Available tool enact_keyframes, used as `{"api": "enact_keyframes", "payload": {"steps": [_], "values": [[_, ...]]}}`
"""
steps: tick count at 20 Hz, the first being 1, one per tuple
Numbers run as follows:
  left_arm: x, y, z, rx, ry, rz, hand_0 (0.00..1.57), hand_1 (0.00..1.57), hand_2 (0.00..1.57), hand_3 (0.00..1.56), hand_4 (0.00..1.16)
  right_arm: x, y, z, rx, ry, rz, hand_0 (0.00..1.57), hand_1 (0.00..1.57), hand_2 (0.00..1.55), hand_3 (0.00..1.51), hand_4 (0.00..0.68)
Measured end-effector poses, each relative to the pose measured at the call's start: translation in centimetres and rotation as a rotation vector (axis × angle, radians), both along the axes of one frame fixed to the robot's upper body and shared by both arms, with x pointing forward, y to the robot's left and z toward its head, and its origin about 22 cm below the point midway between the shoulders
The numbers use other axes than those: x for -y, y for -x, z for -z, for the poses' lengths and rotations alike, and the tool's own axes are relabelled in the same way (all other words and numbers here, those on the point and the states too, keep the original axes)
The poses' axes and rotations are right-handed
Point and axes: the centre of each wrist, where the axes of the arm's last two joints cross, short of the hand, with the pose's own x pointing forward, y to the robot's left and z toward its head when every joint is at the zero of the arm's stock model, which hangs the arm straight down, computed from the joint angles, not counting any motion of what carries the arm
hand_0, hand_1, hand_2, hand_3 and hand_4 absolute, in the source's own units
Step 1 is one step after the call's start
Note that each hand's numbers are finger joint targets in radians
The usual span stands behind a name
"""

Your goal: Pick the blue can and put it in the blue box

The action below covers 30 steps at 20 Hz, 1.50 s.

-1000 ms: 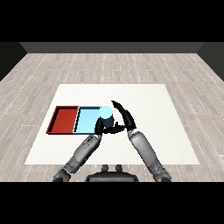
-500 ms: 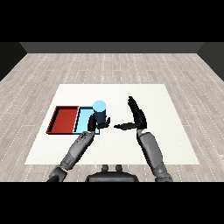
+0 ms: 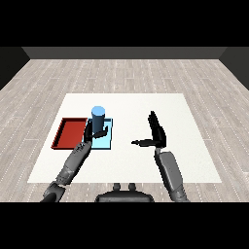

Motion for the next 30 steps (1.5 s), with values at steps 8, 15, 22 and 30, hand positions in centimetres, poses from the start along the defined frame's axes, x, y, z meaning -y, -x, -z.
{"api": "enact_keyframes", "payload": {"steps": [8,15,22,30], "values": [[-4.6,-2.2,1.5,-0.261,-0.343,-0.164,0.5,0.5,0.44,0.4,0.92,1.3,0.3,1.5,-0.035,-0.031,0.035,0.0,0.0,0.0,0.0,0.0],[-4.1,-3.9,2.9,-0.492,-0.527,-0.226,1.21,1.21,1.03,0.0,0.8,2.8,-0.6,2.8,-0.069,-0.046,0.074,0.0,0.0,0.0,0.0,0.0],[-3.0,-3.8,4.7,-0.75,-0.564,-0.191,1.05,1.05,0.95,0.0,0.74,4.1,-1.8,3.6,-0.099,-0.051,0.101,0.0,0.0,0.0,0.0,0.0],[-2.7,-4.0,4.7,-0.867,-0.544,-0.047,0.0,0.0,0.0,0.0,0.0,4.7,-1.5,4.8,-0.108,-0.058,0.114,0.0,0.0,0.0,0.0,0.0]]}}
